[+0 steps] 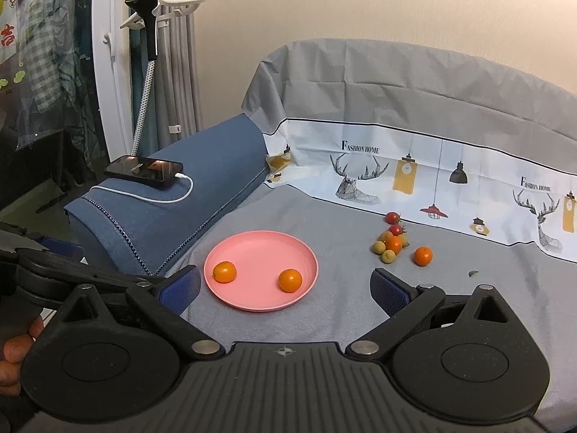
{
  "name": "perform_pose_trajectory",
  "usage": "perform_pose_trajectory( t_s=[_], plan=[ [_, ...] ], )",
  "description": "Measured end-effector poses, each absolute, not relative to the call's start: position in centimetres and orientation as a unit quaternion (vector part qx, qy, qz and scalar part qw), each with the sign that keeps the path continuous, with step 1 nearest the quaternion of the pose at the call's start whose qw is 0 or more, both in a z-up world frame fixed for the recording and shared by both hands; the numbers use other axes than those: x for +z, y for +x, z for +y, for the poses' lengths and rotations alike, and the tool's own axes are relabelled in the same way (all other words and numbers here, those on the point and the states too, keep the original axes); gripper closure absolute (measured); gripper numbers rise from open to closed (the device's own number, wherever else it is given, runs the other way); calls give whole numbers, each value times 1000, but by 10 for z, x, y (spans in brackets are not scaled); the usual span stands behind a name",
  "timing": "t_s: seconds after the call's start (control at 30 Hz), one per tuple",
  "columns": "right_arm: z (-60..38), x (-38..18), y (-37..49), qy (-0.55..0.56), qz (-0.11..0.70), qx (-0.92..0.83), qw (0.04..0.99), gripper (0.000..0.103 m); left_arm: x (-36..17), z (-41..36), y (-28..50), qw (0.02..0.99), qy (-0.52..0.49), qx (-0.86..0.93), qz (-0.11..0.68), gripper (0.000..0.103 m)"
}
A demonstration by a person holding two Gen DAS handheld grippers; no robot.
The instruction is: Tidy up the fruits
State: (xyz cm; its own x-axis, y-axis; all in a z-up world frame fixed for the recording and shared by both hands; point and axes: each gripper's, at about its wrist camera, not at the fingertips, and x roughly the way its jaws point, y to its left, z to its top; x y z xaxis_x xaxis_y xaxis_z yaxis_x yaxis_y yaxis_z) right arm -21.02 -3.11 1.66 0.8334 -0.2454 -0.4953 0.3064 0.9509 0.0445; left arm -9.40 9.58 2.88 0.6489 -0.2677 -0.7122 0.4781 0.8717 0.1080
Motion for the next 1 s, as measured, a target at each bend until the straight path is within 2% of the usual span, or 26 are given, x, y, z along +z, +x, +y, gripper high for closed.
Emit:
perform_pose_trajectory(
  t_s=[1.0],
  plan=[
    [-55,-6,-194,108,282,-149,942,3,3,76,-71,870,181,-204,411,0]
  ],
)
